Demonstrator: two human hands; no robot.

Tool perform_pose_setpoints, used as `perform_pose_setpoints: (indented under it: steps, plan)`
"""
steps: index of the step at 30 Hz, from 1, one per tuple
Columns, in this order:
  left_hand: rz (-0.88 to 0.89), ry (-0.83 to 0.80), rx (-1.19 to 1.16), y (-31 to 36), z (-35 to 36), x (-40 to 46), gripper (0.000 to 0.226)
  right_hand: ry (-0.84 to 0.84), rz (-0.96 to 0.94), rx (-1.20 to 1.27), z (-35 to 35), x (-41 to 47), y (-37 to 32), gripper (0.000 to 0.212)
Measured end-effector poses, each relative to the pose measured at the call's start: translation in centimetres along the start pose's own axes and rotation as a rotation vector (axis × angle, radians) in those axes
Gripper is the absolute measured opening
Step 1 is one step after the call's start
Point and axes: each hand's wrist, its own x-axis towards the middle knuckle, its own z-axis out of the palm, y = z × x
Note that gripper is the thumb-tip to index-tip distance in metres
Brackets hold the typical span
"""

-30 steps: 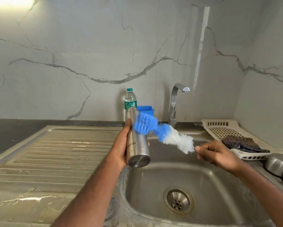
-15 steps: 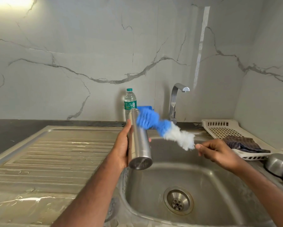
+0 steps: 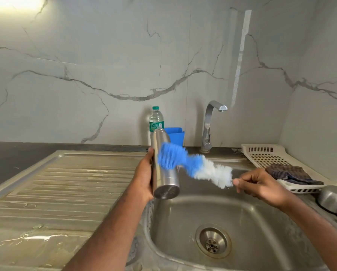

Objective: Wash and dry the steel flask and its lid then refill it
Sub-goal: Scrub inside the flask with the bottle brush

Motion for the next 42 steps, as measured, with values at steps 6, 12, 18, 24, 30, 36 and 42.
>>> perform_pose_setpoints:
  steps: [6,12,18,24,30,36,42]
  plan:
    - [-0.008,-0.036,-0.034,0.1,0.2,-0.5,0.065,0.065,0.045,-0.032,0.3,0.3,-0.1,0.041]
    - [-0.003,-0.096,0.019,0.1,0.8,-1.2,0.064,0.121,0.076,-0.062,0.5,0.6,0.0,0.041]
    - [-0.04,-0.145,0.089,-0.1,0.8,-1.1,0.058,0.142,0.038,-0.068,0.2,0.7,0.5,0.041]
    - [0.169,0.001,0.444,-0.2,1.5,-1.2,0.048,0.208,-0.021,-0.089,-0.6,0.7,0.9,0.041]
    - [0.391,0.094,0.601,-0.6,1.9,-1.3,0.039,0.265,-0.085,-0.181,-0.7,0.5,0.8,0.04]
    - [0.632,0.238,0.955,-0.7,1.7,-0.4,0.063,0.418,-0.075,-0.231,-0.9,0.7,0.6,0.045]
    - [0.884,0.465,1.42,-0.1,1.3,-0.6,0.081,0.445,-0.089,-0.226,-1.0,0.5,0.8,0.045]
